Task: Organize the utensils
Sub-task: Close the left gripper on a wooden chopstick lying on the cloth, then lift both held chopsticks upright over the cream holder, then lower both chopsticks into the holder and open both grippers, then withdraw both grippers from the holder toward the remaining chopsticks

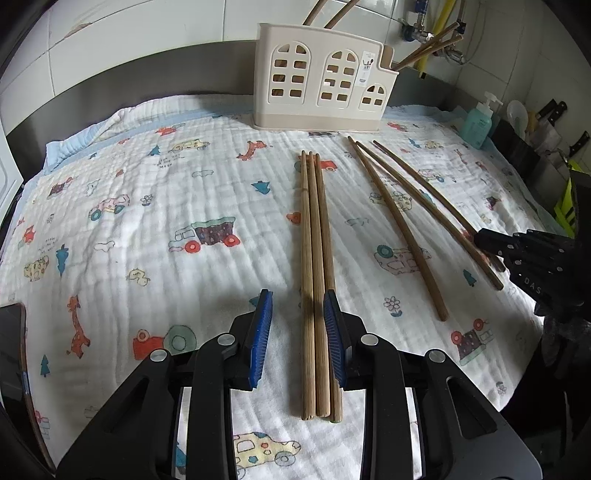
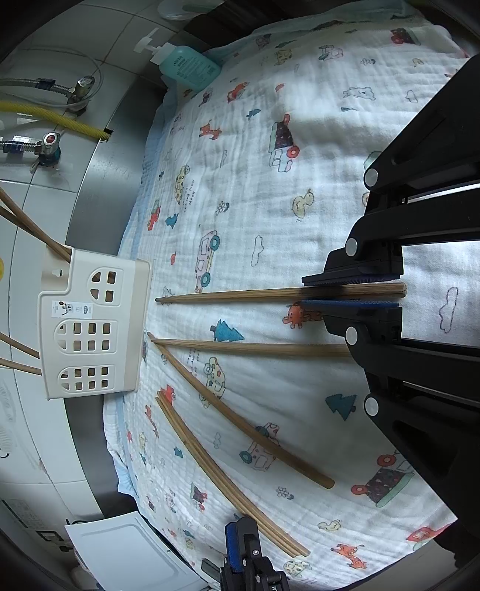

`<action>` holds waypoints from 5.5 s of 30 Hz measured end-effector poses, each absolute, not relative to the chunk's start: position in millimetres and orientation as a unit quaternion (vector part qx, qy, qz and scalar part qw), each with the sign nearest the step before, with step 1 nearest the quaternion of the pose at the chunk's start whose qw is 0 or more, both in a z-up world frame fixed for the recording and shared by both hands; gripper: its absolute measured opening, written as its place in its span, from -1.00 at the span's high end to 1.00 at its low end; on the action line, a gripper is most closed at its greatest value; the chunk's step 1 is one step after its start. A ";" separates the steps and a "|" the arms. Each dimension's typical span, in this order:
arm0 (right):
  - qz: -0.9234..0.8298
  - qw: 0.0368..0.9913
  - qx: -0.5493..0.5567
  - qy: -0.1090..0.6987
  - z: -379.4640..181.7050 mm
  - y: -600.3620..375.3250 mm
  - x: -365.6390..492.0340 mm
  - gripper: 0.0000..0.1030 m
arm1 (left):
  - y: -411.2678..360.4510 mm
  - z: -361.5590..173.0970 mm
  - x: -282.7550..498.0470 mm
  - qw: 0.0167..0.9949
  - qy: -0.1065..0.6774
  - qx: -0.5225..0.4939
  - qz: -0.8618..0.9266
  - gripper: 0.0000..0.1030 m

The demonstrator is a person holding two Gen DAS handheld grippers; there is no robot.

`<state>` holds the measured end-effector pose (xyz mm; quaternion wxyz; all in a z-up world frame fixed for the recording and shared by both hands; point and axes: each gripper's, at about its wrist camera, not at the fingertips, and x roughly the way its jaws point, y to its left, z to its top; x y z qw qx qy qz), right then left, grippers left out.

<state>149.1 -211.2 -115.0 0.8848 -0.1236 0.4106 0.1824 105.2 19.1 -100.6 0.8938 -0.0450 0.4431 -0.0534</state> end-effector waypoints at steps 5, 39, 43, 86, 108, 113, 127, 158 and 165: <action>0.183 0.885 -0.123 0.410 -115.0 -211.5 148.7 0.86 | 17.0 -103.3 109.4 0.892 0.447 -0.040 -0.053 0.44; 0.186 0.886 -0.115 0.409 -115.2 -212.6 148.7 0.86 | 7.7 -110.8 119.0 0.898 0.440 0.006 -0.014 0.76; 0.188 0.886 -0.105 0.410 -115.0 -215.0 148.7 0.86 | 3.1 -110.3 118.3 0.899 0.438 0.013 -0.012 0.82; 0.241 0.934 -0.067 0.255 96.0 -216.4 192.5 0.87 | 51.0 21.9 154.1 0.951 0.300 -0.036 -0.059 0.89; 0.235 0.948 -0.053 0.206 156.6 -176.5 286.7 0.88 | 49.8 159.0 225.8 0.981 0.190 -0.009 -0.045 0.89; 0.237 0.945 -0.051 0.221 142.5 -171.0 299.9 0.87 | 38.5 153.2 251.6 0.979 0.200 -0.012 -0.048 0.89; 0.238 0.934 -0.054 0.261 109.1 -172.5 312.6 0.86 | 35.0 104.6 282.3 0.963 0.261 -0.029 -0.055 0.84; 0.254 0.931 -0.076 0.252 51.3 -195.5 153.6 0.39 | 26.2 54.7 145.4 0.961 0.266 -0.029 -0.070 0.09; 0.246 0.923 -0.080 0.283 5.1 -198.7 131.8 0.36 | 22.5 3.8 119.9 0.948 0.310 -0.027 -0.065 -0.07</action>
